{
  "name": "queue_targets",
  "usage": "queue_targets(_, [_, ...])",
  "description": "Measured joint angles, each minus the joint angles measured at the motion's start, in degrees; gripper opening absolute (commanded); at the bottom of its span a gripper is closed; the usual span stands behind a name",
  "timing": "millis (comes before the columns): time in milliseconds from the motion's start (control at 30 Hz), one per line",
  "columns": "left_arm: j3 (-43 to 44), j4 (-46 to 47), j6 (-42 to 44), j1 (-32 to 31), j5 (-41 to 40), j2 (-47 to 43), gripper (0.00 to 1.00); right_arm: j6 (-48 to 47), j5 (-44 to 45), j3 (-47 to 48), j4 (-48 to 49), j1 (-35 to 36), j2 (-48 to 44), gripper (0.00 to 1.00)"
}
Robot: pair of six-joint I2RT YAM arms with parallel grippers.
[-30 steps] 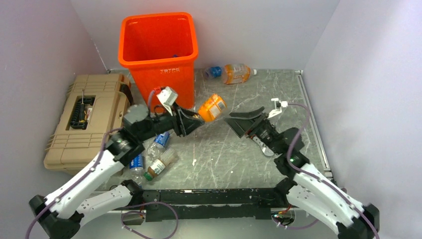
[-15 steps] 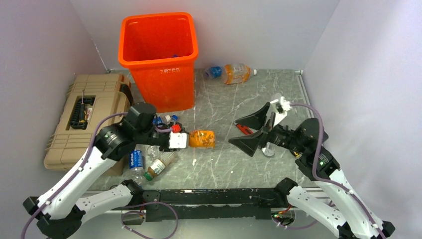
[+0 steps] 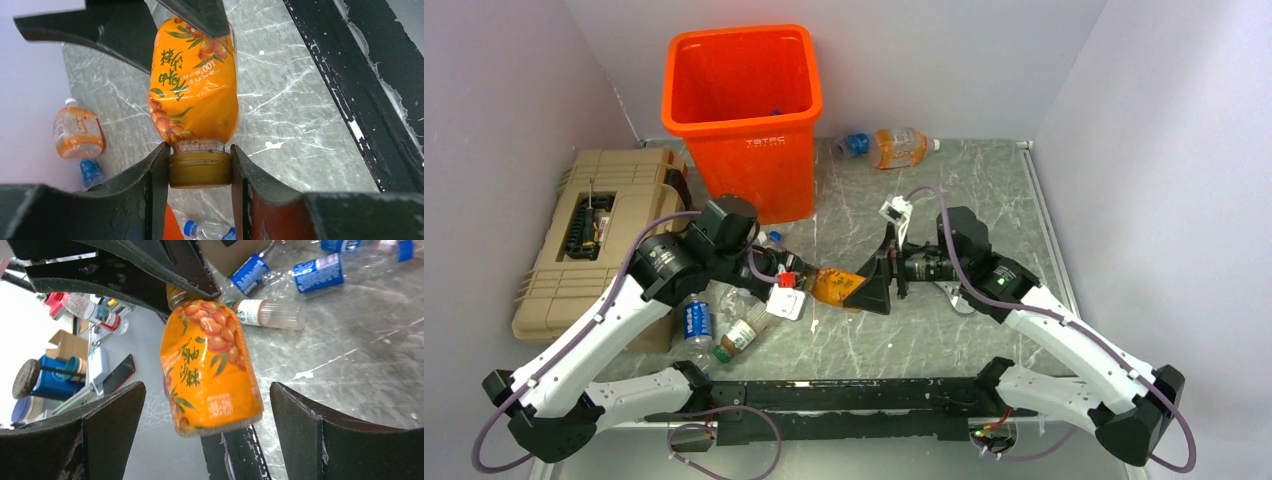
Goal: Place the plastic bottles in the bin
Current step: Place the plastic bottle in the trash bin.
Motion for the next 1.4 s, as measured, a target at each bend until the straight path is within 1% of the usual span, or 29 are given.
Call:
queue_targets(233, [0.72, -2.51, 2.97, -2.69, -1.55, 1.22, 0.00, -0.63, -0.55, 0.09, 1.29, 3.91, 3.96, 0.99])
queue_targets(300, [0.72, -2.99, 3.34, -3.34, -2.10, 1.25, 0.00, -1.60, -0.35, 0.44, 0.59, 4.39, 5.27, 0.96])
queue_targets(500, [0.70, -3.89, 3.48, -4.02, -3.26, 1.18, 0.00, -4.13, 0.07, 0.92, -1.40, 5.90, 7.34, 0.84])
queue_targets(567, [0.70, -4.02, 3.50, -4.09, -3.54, 1.16, 0.00, -4.70, 0.39, 0.92, -1.88, 6.47, 7.52, 0.84])
queue_targets(633, [0.70, -4.15, 3.50, -4.17, -3.65, 1.14, 0.00, -5.31, 0.42, 0.92, -2.38, 6.91, 7.63, 0.88])
queue_targets(700, [0.70, -4.24, 3.54, -4.20, -3.72, 1.05, 0.00, -5.84, 0.17, 0.92, -2.84, 7.26, 7.82, 0.87])
queue_targets(733, [0.70, -4.24, 3.56, -4.22, -3.78, 1.01, 0.00, -6.05, 0.11, 0.92, -3.02, 7.50, 7.89, 0.85])
queue_targets(967, [0.63, -4.68, 3.74, -4.37, -4.15, 0.92, 0.00, -7.06, 0.37, 0.90, -3.65, 8.35, 8.20, 0.51])
queue_targets(1000, [0.59, -4.66, 3.76, -4.39, -4.17, 0.92, 0.05, -7.10, 0.46, 0.90, -3.65, 8.35, 8.20, 0.48])
queue_targets(1033, [0.57, -4.61, 3.82, -4.39, -4.28, 0.90, 0.16, -7.08, 0.57, 0.90, -3.65, 8.35, 8.20, 0.46])
queue_targets(1100, [0.15, -4.15, 3.78, -4.39, -4.55, 0.55, 0.42, -7.13, 0.96, 0.90, -3.52, 8.37, 8.13, 0.42])
queue_targets(1133, [-0.31, -3.61, 3.50, -4.39, -4.61, 0.13, 0.87, -7.19, 1.16, 0.90, -3.48, 8.41, 8.00, 0.42])
queue_targets(1167, [-0.72, -3.15, 3.32, -4.39, -4.63, -0.26, 0.98, -7.34, 1.44, 0.85, -3.43, 8.41, 7.76, 0.41])
queue_targets(1300, [-3.91, 1.33, 0.70, -4.46, -4.94, -3.89, 1.00, -7.78, 4.66, -0.24, -2.99, 8.57, 4.55, 0.37])
queue_targets(1400, [-6.84, 5.53, -3.04, -4.55, -5.73, -7.50, 0.99, -7.91, 9.35, -3.63, -1.18, 8.57, -2.12, 0.37])
